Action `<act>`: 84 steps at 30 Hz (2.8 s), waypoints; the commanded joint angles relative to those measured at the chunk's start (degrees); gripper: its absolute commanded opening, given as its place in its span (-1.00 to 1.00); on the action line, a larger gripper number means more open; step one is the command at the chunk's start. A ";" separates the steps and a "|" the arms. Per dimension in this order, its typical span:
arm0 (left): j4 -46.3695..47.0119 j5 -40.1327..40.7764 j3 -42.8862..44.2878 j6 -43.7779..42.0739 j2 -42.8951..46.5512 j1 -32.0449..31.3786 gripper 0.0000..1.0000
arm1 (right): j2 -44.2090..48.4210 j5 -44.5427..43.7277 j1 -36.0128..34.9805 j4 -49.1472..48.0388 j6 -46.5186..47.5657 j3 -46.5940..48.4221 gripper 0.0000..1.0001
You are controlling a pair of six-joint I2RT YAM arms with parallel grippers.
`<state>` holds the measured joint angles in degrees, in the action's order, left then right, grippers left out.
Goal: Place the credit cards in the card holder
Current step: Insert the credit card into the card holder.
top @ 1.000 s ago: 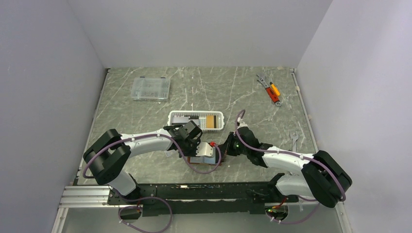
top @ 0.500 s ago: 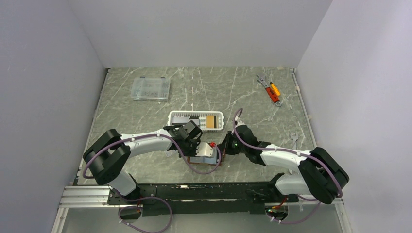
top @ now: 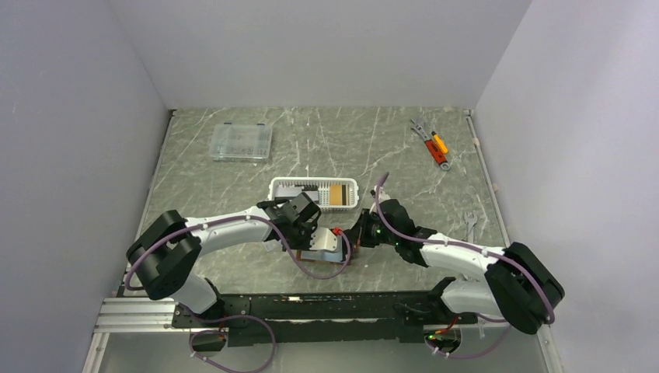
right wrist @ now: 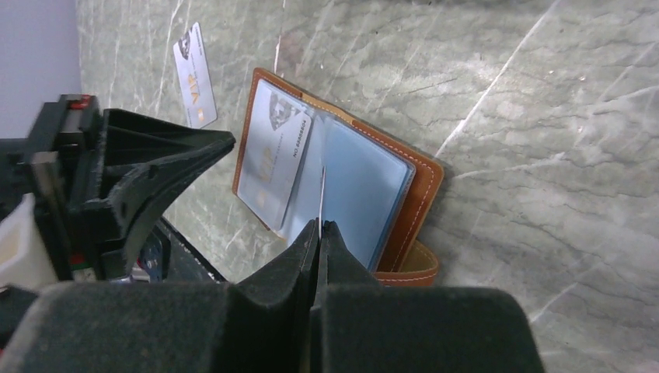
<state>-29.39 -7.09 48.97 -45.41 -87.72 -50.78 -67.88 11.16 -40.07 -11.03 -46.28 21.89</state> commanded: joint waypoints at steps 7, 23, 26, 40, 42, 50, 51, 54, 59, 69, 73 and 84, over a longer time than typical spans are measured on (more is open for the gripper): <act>-1.81 -0.79 0.59 -2.07 3.11 0.78 -1.00 | -9.09 6.34 -1.49 -11.91 -2.45 3.91 -1.00; -4.52 -4.08 1.06 -5.57 6.39 7.99 -1.00 | -15.93 10.17 -3.22 -18.50 -4.64 8.05 -1.00; -4.49 -4.23 0.53 -5.76 6.87 8.98 -1.00 | -16.78 10.40 -3.71 -18.31 -4.37 8.88 -1.00; -5.41 -7.87 1.18 -6.71 8.68 8.20 -1.00 | -23.60 11.21 -3.74 -18.89 -4.88 10.36 -1.00; -4.01 -7.00 0.16 -7.18 7.43 6.22 -1.00 | -24.46 12.73 -2.60 -20.40 -5.50 9.82 -1.00; 0.13 -4.26 -3.22 -8.19 3.83 4.18 -1.00 | -26.60 14.87 -0.88 -25.63 -7.76 8.44 -1.00; 0.44 -4.03 -3.72 -8.14 3.72 4.00 -1.00 | -26.64 14.49 -0.87 -25.85 -7.94 8.28 -1.00; 1.64 -3.27 -5.33 -8.45 3.53 3.88 -1.00 | -26.03 11.48 -0.86 -26.53 -8.30 7.73 -1.00; 2.15 -3.13 -6.85 -8.39 3.93 3.15 -1.00 | -26.74 9.46 -1.09 -28.71 -9.84 6.76 -1.00; 1.79 -4.01 -8.11 -6.43 2.64 -0.68 -1.00 | -26.33 3.08 -1.72 -35.24 -13.29 1.36 -1.00; 1.13 -3.89 -9.06 -5.70 3.15 -1.81 -1.00 | -27.72 3.79 -1.66 -38.32 -14.50 0.52 -1.00; 0.47 -4.55 -9.03 -0.09 3.44 -4.23 -1.00 | -23.64 2.95 -1.37 -37.12 -14.32 -0.64 -1.00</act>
<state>-25.50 -5.10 41.32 -50.46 -82.74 -53.69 -94.67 15.59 -41.50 -45.52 -60.55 21.56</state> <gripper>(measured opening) 0.009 0.009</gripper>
